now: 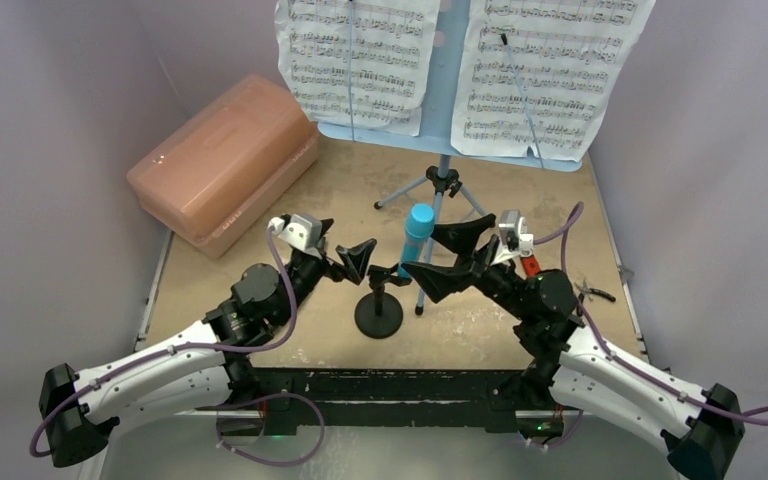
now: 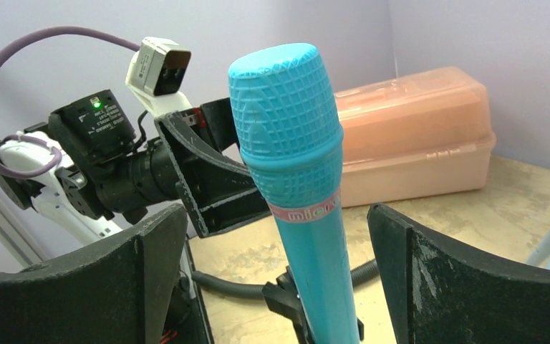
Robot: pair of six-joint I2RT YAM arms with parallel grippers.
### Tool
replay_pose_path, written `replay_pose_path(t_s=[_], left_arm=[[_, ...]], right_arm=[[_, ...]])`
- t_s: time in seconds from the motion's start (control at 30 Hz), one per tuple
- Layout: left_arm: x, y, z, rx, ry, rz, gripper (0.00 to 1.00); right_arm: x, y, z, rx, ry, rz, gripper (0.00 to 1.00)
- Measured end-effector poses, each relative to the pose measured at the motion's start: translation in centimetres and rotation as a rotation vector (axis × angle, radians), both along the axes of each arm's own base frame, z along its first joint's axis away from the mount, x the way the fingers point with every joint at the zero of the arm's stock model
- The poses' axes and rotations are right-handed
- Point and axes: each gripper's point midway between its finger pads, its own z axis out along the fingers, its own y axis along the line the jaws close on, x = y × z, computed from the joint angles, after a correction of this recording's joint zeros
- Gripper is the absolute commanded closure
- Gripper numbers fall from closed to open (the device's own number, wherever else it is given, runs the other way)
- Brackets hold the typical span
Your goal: Set up the instrument practice props
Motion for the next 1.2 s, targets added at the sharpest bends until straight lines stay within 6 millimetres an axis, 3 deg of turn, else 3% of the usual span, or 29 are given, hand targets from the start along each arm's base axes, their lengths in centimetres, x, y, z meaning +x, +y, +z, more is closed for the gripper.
replay_pose_path(t_s=[0.23,0.53,0.77,0.97,1.2], left_arm=[[0.7,1.4,-0.6,-0.016,0.045,0.064,0.00],[2.7,3.6,-4.3,0.046,0.178,0.143,0.00],[5.2,4.9,-6.9,0.064,0.304,0.159,0.00],[7.1,7.2,-9.0,0.047,0.400,0.177,0.00],[8.6,10.3,-9.4,-0.019,0.437,0.207,0.00]], right_arm=[[-0.4,-1.7,-0.6,-0.029,0.030,-0.051,0.02],[-1.3,-3.8,-1.5,-0.069,0.045,-0.093,0.02],[-0.7,-4.0,-3.4,-0.118,0.109,-0.124,0.02],[0.6,-5.2,-5.4,-0.127,0.185,-0.214,0.02],[1.9,-6.7,-6.7,-0.130,0.235,-0.328,0.02]])
